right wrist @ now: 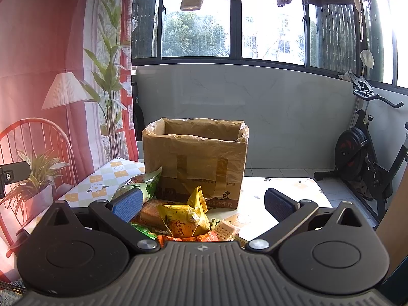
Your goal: Organize snacks
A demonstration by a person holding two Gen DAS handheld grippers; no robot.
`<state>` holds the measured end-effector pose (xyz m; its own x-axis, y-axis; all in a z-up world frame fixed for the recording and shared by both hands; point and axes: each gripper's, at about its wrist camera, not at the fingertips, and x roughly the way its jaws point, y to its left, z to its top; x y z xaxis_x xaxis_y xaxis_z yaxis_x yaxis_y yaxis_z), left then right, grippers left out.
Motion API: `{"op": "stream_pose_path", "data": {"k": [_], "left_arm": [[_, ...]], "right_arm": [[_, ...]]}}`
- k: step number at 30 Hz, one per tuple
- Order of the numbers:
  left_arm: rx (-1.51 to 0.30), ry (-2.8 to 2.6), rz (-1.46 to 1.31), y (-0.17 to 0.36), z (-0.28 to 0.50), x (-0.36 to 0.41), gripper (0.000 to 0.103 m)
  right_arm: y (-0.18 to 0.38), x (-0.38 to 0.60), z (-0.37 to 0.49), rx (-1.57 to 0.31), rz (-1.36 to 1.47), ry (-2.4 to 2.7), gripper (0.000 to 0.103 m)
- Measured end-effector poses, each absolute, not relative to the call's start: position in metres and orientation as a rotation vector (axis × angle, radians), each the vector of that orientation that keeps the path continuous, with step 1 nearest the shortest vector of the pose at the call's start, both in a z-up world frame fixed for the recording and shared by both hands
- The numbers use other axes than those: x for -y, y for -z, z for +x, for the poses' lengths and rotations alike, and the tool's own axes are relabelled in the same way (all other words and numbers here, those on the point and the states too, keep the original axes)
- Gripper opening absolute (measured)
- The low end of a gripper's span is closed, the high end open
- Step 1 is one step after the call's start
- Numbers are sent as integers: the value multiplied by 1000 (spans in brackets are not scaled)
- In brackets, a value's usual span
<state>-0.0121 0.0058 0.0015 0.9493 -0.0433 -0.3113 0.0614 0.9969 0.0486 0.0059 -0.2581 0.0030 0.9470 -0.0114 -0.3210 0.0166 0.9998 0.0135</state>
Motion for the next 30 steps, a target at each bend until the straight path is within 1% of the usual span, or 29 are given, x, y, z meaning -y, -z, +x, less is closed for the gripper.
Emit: {"op": "stream_pose_path", "data": {"k": [12,19,24,27,30], "left_arm": [[-315,51,56,-4,-12,-7,103],[-350,-26,16,-5,0,-20,103],[-298,-71,-8,-12,25,-40,103],[-272,-89,-31,-20,53,-48,102],[-265,-82,-83,-26,80,-53,102]], "right_arm": [[-3,258,5,-328,23,10,103],[-1,267,6,-317,52,18,103],[4,287,12,-222,90,94,103],[-9,294,33,-174,46,151,103],[-27,301,54,-86,61,158,103]]}}
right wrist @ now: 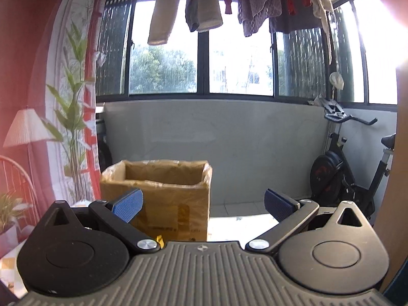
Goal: Organize snacks
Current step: 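Lower both tools onto the snack pile and close on packets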
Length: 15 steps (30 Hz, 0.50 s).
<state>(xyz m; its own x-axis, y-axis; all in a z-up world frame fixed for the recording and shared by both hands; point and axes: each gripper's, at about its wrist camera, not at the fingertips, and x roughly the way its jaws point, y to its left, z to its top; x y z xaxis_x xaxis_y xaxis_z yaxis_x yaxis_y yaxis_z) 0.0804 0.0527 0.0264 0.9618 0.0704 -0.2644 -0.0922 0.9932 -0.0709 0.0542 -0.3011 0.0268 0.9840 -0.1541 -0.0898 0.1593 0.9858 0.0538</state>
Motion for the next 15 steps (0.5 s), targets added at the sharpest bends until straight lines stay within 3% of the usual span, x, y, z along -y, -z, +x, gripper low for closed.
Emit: {"op": "stream_pose_path", "data": {"k": [7,15], "left_arm": [[-219,-78,-50,-22,115,-33,102],[-373,5,-11,37,146,-9,102]], "right_arm": [[-33,299,96,-10,116,77,103],[44,293,130,-304,101,-26,103]]}}
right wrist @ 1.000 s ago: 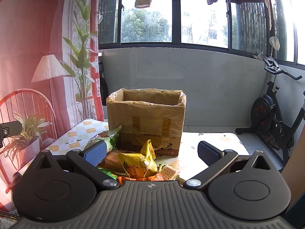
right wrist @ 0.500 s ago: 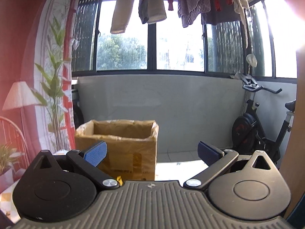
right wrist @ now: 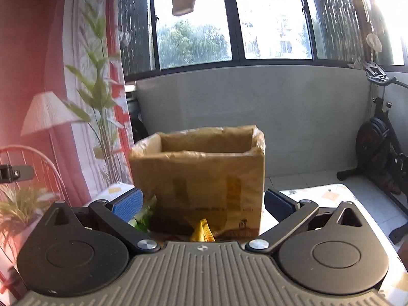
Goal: Organize snacks
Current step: 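Lower both tools onto the snack pile and close on packets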
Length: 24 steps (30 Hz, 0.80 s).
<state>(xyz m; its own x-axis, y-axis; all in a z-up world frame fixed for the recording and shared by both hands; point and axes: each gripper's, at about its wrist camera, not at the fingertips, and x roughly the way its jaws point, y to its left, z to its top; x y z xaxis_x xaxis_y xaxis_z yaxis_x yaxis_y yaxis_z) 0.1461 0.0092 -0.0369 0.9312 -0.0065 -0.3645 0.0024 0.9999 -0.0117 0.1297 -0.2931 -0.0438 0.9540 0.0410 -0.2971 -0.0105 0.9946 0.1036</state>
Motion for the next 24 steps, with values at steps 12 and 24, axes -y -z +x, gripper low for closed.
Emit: {"op": "stream_pose_path", "data": {"k": [12,24], "left_arm": [[-534,105,58,97,159,1,95],[-700,187,42,143,162,17,94]], "right_arm": [[109,302,142,-493,77,-76,101],[158,278,158,-643,-17,-180,100]]}}
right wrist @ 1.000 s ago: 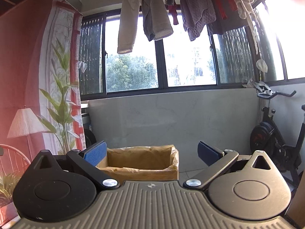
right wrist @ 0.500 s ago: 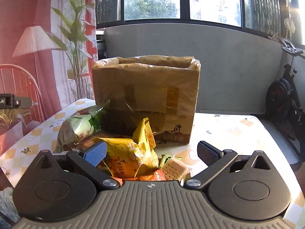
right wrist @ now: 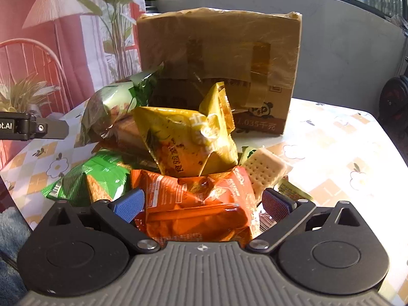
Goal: Organize snacks
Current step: 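Lower both tools onto the snack pile and close on packets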
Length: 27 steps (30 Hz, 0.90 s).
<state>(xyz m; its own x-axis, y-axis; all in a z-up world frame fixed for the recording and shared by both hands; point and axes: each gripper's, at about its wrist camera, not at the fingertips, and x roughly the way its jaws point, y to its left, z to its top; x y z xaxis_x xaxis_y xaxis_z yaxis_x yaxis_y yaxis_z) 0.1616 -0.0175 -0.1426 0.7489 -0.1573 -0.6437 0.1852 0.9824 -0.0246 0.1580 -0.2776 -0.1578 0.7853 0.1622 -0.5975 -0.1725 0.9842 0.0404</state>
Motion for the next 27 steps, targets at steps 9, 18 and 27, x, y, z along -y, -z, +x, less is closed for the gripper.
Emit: {"op": "stream_pose_path", "data": {"k": [9,18,27], "left_arm": [[-768,221,29,159,169,26,93],[-821,256,20,178,173,34,93],[-827,289,-18,197,176,37,99]], "right_arm": [[171,280,161,-684,-50,-189,100],[175,283,161,-678,-16,-194,100],[176,285,160,-667,-17,-202,99]]}}
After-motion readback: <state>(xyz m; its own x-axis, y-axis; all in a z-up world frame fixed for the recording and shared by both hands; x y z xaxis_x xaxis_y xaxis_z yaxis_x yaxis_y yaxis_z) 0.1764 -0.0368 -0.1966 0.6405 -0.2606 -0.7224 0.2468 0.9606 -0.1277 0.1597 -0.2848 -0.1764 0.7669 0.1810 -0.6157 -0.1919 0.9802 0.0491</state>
